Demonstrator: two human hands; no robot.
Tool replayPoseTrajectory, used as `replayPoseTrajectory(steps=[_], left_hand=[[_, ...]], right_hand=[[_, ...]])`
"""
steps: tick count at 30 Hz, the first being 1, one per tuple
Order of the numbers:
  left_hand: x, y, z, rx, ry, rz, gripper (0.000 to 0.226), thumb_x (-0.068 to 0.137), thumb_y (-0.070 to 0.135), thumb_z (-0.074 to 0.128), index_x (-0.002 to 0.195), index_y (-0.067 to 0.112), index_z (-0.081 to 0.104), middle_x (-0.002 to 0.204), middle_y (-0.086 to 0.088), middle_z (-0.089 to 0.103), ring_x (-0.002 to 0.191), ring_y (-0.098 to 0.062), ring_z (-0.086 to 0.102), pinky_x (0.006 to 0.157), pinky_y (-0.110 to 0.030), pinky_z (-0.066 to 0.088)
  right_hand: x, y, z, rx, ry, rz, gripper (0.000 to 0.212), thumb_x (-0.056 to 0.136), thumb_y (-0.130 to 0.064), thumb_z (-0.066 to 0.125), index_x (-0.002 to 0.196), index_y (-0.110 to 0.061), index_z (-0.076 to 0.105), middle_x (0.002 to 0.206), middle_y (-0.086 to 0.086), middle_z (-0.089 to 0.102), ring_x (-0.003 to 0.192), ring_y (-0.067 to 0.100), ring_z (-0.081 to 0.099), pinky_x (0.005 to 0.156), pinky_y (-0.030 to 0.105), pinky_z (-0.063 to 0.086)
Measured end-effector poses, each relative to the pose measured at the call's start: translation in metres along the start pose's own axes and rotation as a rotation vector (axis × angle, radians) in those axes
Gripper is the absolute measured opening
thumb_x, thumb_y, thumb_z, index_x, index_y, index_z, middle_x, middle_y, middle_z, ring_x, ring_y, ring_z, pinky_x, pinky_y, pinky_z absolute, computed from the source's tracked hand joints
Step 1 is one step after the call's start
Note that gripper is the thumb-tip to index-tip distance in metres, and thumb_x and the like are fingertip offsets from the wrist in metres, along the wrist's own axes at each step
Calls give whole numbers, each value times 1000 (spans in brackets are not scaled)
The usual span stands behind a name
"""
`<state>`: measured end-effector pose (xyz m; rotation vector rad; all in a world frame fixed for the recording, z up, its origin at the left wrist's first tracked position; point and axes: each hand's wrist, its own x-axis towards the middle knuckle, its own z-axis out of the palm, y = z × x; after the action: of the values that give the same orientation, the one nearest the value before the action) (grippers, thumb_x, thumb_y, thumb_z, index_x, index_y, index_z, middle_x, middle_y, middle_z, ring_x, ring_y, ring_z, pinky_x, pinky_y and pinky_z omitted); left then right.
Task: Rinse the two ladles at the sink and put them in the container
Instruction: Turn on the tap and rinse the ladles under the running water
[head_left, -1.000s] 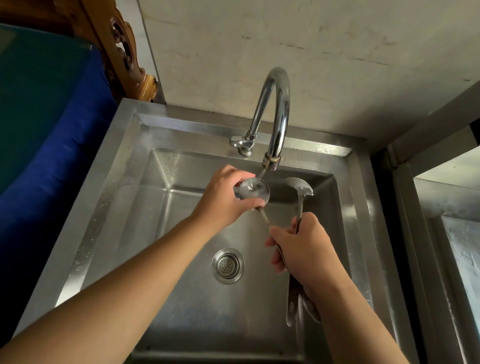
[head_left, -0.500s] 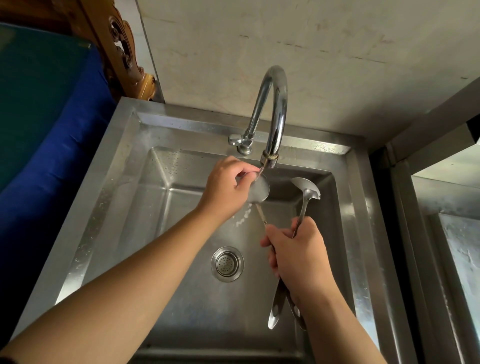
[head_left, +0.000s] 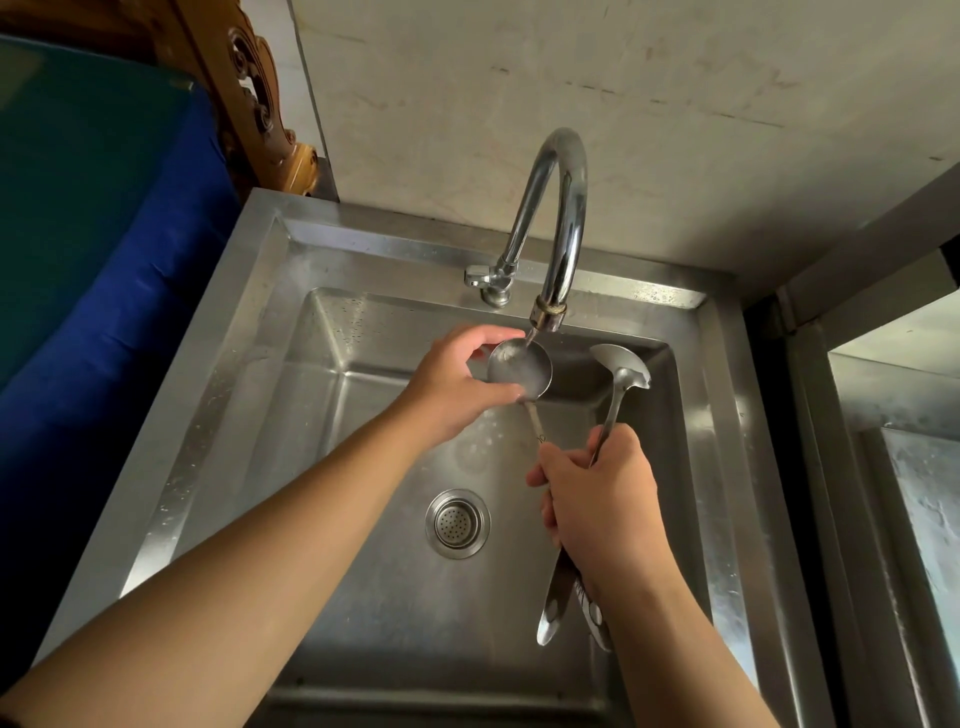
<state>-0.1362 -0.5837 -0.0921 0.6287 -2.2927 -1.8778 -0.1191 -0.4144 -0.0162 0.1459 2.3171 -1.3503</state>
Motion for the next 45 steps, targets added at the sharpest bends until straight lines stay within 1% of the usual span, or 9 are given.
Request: replayPoseTrajectory(steps=[7, 14, 19, 25, 28, 31, 35, 39, 45], left_hand=[[2, 7, 14, 79, 164, 94, 46, 59, 22, 94, 82, 41, 59, 93, 18, 56, 100, -15, 55, 82, -18, 45], [8, 11, 15, 132, 366, 332, 12, 72, 16, 87, 77, 15, 77, 73, 15, 59, 82, 15, 54, 73, -1, 38], [3, 12, 7, 60, 279, 243, 43, 88, 8, 68, 92, 50, 68, 93, 13, 63, 100, -16, 61, 88, -20, 47], [-10, 14, -3, -155, 35, -12, 69, 79, 1, 62, 98, 67, 63, 120, 12, 63, 65, 9, 58, 54, -4, 40], [-14, 16, -2, -175, 14, -54, 68, 73, 1, 66, 101, 63, 65, 121, 4, 64, 104, -12, 63, 87, -19, 52], [-14, 18, 1, -210, 6, -95, 66, 70, 2, 69, 97, 62, 67, 123, -8, 67, 111, -29, 66, 100, -41, 54], [-10, 16, 5, -259, 27, -98, 64, 66, 6, 83, 87, 64, 68, 105, -3, 72, 93, -22, 70, 79, -23, 59], [-5, 16, 13, -186, 64, -96, 54, 58, 10, 92, 85, 50, 69, 92, 6, 70, 82, -16, 72, 78, -32, 63], [6, 17, 15, 30, 296, 161, 28, 61, 31, 93, 74, 42, 70, 72, 23, 65, 74, 17, 58, 66, -1, 40]], right_hand=[[-7, 1, 5, -64, 38, -45, 19, 92, -16, 61, 87, -19, 43, 69, 5, 73, 50, 17, 58, 52, 34, 48], [-12, -2, 3, 21, 9, -18, 23, 91, -11, 61, 84, -18, 40, 64, 5, 72, 38, 11, 51, 38, 23, 40], [-9, -6, -1, 242, -34, 65, 28, 91, -5, 59, 86, -19, 35, 61, 5, 71, 34, 14, 46, 32, 23, 35], [-9, -5, 5, 312, -44, 95, 31, 89, -3, 58, 84, -21, 32, 59, 4, 69, 35, 16, 44, 33, 24, 34], [-10, -4, 7, 290, -43, 82, 30, 89, -3, 57, 83, -20, 33, 59, 4, 69, 34, 15, 44, 33, 24, 34], [-10, -2, 8, 248, -29, 57, 29, 88, -4, 57, 83, -20, 33, 59, 5, 68, 34, 15, 45, 33, 24, 34], [-10, 0, 9, 189, -24, 27, 27, 89, -7, 58, 82, -21, 35, 58, 2, 69, 34, 14, 46, 34, 24, 36], [-11, 0, 8, 135, -8, 13, 26, 91, -7, 58, 82, -20, 37, 59, 3, 69, 34, 13, 47, 36, 25, 38], [-13, 1, 6, 118, -12, -10, 29, 92, -8, 60, 81, -21, 36, 61, 4, 70, 34, 12, 48, 36, 25, 39]])
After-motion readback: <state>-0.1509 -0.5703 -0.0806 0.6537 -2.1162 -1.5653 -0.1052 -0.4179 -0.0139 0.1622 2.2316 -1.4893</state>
